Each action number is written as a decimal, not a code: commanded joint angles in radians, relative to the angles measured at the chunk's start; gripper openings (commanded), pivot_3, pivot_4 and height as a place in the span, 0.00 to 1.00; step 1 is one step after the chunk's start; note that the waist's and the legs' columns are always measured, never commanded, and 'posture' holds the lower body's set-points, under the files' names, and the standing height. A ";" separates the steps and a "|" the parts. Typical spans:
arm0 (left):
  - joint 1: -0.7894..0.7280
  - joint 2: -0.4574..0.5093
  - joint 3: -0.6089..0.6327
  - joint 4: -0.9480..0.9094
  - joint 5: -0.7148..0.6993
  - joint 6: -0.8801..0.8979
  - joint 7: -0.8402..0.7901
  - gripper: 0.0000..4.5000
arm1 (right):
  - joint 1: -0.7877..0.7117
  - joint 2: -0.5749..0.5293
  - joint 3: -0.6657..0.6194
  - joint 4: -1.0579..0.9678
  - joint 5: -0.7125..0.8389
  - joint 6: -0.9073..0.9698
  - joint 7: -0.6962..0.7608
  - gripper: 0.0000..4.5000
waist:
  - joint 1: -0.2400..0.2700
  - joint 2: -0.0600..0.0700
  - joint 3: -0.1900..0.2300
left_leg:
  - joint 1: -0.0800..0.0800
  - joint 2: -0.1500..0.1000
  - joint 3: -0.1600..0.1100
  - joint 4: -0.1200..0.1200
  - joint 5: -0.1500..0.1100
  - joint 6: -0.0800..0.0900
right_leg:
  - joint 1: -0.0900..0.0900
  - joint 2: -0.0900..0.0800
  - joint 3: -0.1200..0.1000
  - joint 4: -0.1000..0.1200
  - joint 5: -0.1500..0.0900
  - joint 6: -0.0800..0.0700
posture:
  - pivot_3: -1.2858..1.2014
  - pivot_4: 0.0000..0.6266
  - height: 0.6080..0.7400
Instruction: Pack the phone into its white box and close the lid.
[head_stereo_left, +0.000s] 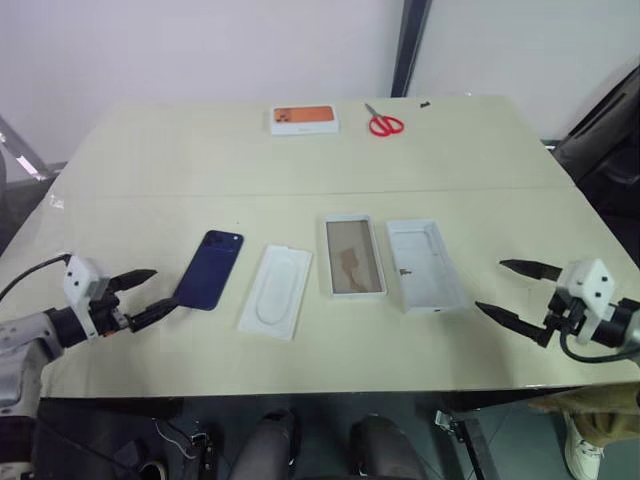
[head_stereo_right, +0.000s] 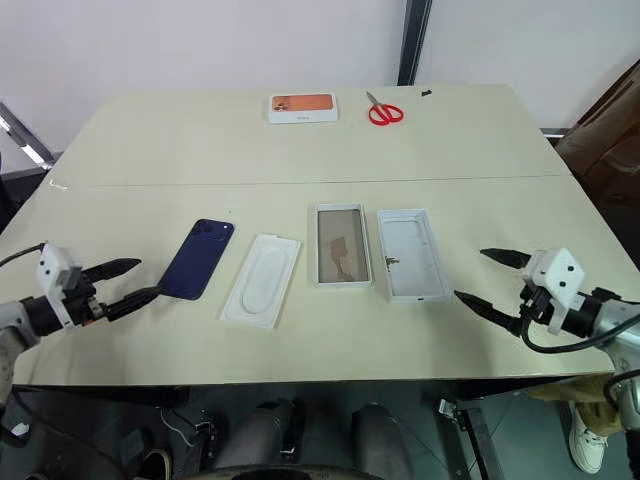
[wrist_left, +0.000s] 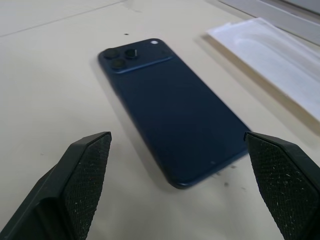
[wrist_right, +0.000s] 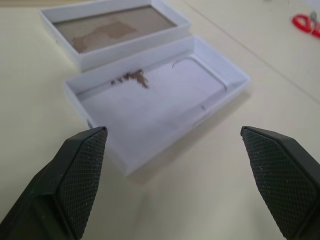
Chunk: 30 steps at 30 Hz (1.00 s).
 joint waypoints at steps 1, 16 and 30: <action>-0.002 0.004 0.040 -0.053 -0.026 -0.011 0.008 0.99 | -0.015 -0.013 -0.021 0.001 0.007 -0.019 0.003 1.00 | 0.001 0.000 0.000 | 0.000 0.000 0.000 0.000 0.000 0.000 | 0.000 0.000 0.000 0.000 0.000 0.000 | 0.52 0.24 0.95; -0.075 0.003 -0.018 -0.079 -0.013 0.081 0.042 0.99 | -0.086 -0.003 0.026 0.031 -0.022 -0.023 -0.021 1.00 | 0.000 0.000 0.000 | 0.000 0.000 0.000 0.000 0.000 0.000 | 0.000 0.000 0.000 0.000 0.000 0.000 | 0.52 0.24 0.95; -0.137 -0.024 -0.110 -0.148 -0.007 0.176 0.086 0.99 | -0.168 0.018 0.118 -0.061 -0.037 0.026 -0.095 1.00 | -0.001 0.000 0.000 | 0.000 0.000 0.000 0.000 0.000 0.000 | 0.000 0.000 0.000 0.000 0.000 0.000 | 0.52 0.24 0.95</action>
